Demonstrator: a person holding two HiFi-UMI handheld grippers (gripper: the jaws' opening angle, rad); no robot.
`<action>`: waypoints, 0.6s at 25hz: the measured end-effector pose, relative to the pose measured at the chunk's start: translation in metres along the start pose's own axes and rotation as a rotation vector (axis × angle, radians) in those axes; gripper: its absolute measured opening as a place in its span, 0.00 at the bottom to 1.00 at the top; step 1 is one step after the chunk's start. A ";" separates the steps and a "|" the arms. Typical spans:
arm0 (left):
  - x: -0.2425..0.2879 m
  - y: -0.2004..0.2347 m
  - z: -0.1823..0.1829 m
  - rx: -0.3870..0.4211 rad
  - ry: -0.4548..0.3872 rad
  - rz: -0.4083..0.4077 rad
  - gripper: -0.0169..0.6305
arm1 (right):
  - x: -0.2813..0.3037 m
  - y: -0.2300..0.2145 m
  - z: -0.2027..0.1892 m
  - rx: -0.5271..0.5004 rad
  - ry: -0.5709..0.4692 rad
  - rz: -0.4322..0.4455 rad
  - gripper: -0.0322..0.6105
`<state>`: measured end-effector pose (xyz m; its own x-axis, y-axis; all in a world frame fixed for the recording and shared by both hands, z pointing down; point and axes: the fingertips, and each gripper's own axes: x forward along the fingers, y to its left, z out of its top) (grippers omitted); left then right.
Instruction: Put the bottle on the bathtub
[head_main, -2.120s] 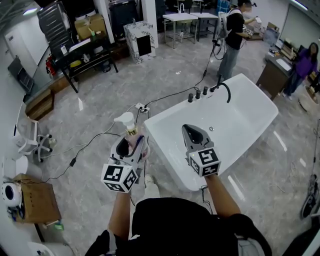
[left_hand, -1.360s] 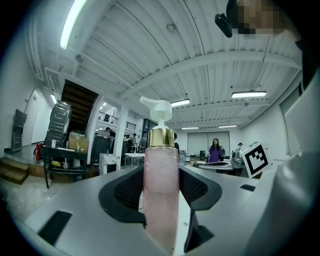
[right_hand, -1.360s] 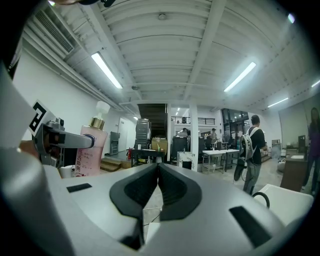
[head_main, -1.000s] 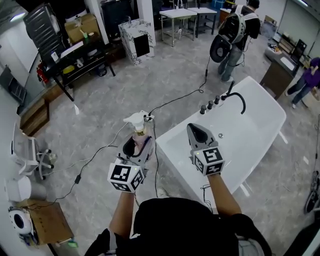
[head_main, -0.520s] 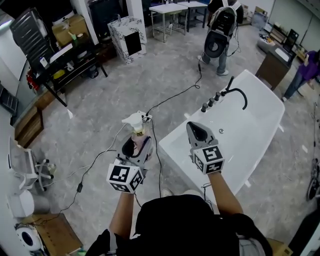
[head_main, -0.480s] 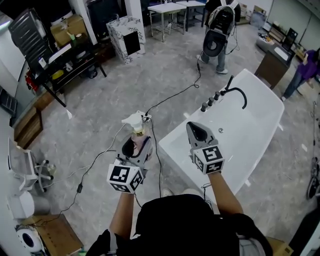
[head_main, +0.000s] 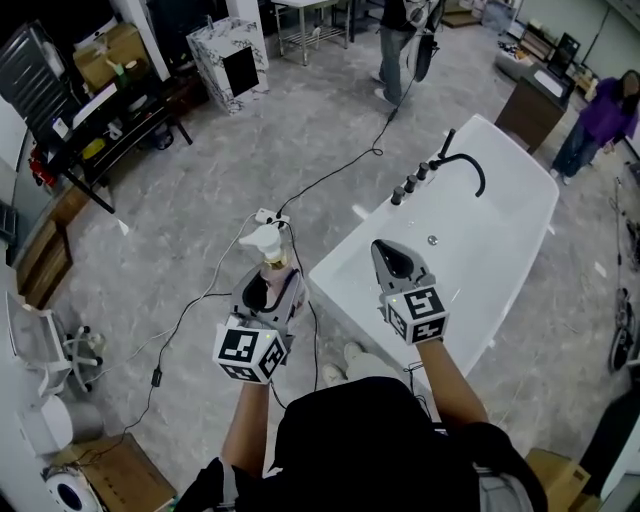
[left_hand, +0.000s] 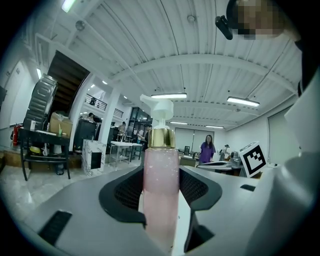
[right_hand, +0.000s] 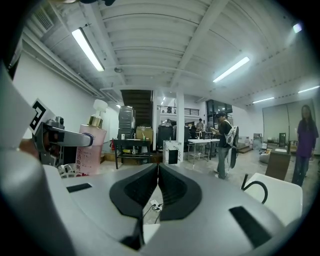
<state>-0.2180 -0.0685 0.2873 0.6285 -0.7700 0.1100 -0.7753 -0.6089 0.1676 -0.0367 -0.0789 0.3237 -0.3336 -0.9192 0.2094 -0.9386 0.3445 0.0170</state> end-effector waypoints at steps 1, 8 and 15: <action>0.003 -0.001 -0.001 0.000 0.002 -0.002 0.38 | 0.000 -0.002 -0.001 0.002 0.004 -0.002 0.09; 0.025 -0.001 -0.012 -0.016 0.025 -0.010 0.38 | 0.006 -0.020 -0.013 0.021 0.031 -0.017 0.09; 0.052 -0.002 -0.036 -0.036 0.068 -0.003 0.38 | 0.020 -0.042 -0.035 0.045 0.075 -0.011 0.09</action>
<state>-0.1812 -0.1008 0.3276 0.6348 -0.7524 0.1758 -0.7713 -0.6032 0.2032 -0.0004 -0.1049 0.3614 -0.3174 -0.9054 0.2820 -0.9457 0.3242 -0.0239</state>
